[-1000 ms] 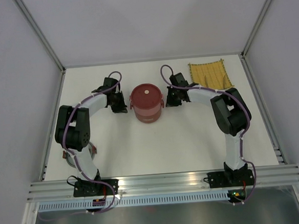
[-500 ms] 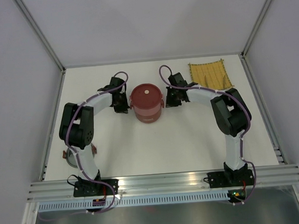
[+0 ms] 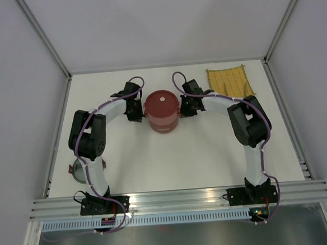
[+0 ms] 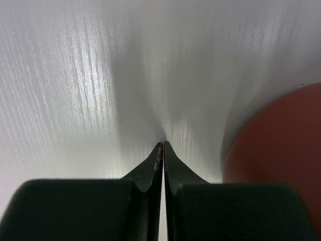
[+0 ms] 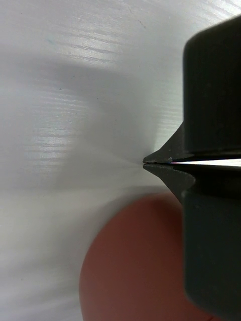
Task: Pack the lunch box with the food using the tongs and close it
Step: Adjust the packing box at the center of the board.
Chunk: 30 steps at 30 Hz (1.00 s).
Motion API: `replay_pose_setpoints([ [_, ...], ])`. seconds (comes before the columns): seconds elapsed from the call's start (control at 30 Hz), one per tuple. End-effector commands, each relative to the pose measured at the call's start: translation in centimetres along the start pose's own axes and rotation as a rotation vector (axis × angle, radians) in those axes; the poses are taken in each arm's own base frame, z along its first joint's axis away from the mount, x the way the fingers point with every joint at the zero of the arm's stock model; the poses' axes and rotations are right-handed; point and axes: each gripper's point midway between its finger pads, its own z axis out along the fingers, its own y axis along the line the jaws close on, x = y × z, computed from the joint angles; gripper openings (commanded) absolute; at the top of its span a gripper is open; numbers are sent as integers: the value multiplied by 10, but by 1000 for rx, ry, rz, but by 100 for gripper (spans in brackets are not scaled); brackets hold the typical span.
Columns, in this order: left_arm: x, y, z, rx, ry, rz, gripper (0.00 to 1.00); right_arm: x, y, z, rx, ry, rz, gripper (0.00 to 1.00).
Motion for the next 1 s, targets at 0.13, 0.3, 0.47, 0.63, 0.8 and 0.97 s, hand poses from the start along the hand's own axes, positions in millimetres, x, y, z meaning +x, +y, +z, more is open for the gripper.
replay_pose_setpoints([
  [0.13, 18, -35, 18, 55, 52, 64, 6, 10, 50, 12, -109, 19, -29, 0],
  [0.3, 24, -44, 23, 54, 68, 92, 6, 6, 53, 10, -113, 12, -37, 0],
  [0.47, 24, -50, 24, 55, 69, 113, 6, 9, 56, 12, -119, 22, -44, 0],
  [0.63, 26, -60, 26, 62, 75, 133, 6, 14, 66, 14, -130, 33, -62, 0],
  [0.8, 31, -68, 30, 70, 87, 139, 6, 15, 71, 15, -134, 36, -71, 0],
  [0.97, 33, -77, 29, 84, 88, 137, 6, 19, 70, 18, -131, 46, -73, 0],
])
